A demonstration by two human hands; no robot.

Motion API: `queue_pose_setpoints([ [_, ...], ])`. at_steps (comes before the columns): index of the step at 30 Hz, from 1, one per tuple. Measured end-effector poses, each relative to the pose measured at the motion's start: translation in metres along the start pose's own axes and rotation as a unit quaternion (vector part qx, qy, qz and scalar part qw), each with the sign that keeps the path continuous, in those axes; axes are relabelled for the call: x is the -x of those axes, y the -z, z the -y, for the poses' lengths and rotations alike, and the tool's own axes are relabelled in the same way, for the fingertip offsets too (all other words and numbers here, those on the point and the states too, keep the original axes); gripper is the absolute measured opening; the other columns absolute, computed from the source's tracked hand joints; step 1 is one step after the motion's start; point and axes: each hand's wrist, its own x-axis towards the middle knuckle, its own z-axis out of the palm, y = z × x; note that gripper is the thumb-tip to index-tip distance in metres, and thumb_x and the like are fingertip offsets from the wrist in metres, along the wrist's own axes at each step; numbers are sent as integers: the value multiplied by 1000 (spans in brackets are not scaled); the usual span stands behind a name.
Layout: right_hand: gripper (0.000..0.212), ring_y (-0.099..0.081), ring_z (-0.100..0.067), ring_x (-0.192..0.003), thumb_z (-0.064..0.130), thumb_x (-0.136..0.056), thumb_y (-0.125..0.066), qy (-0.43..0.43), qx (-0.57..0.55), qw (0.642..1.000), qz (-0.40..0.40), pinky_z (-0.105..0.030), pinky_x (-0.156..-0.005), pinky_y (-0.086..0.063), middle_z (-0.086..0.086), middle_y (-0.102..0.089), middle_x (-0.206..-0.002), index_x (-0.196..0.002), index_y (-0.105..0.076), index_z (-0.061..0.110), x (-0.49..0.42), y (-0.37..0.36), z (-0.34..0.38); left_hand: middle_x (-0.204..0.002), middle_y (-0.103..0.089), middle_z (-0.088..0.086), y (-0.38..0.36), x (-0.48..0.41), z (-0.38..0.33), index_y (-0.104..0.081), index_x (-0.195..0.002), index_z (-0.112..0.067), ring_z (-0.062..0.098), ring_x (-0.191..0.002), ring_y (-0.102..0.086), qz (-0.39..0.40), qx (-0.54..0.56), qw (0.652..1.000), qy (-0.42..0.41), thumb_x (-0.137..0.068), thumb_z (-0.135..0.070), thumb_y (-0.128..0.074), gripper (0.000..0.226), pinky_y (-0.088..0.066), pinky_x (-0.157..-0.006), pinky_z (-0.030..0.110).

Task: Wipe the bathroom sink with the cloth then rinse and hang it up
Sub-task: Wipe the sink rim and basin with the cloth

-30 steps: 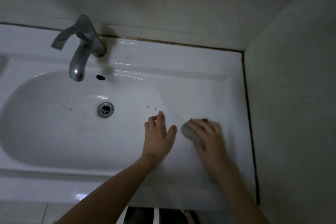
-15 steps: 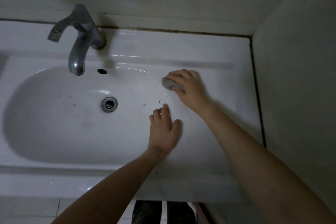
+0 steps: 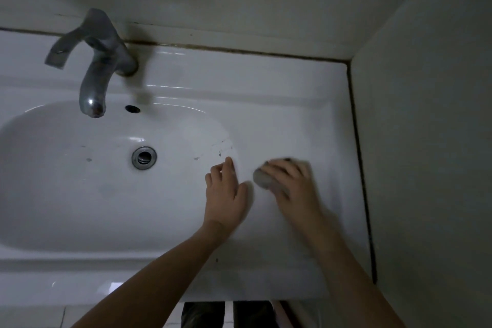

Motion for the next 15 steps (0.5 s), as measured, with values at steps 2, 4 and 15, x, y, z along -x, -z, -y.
queue_pose_setpoints([
  [2,39,-51,-28,-111,13,-84,-62,8,22,1000,-18,-17,-99,-24,4,-61,-123,-122,-64,22,-47,-6,0,-126,-40,12,-1,-1,0,-29,-145,-8,27,-107,-35,-5,-3,1000,-1,-82,-48,-28,74,-36,-95,40],
  [4,38,-50,-29,-110,12,-84,-61,19,12,999,-25,-9,-94,-19,3,-62,-123,-122,-64,20,-92,-14,9,-124,-40,9,0,1,-3,-29,-144,-9,24,-107,-35,-8,-4,1000,-6,-83,-46,-29,71,-35,-92,37],
  [15,37,-38,-16,-117,16,-91,-56,64,-42,997,14,-19,-103,-28,8,-56,-130,-127,-59,23,-58,-6,1,-113,-44,3,0,1,-6,-41,-133,-12,16,-101,-35,-19,24,999,-21,-82,-47,-28,64,-32,-88,32],
])
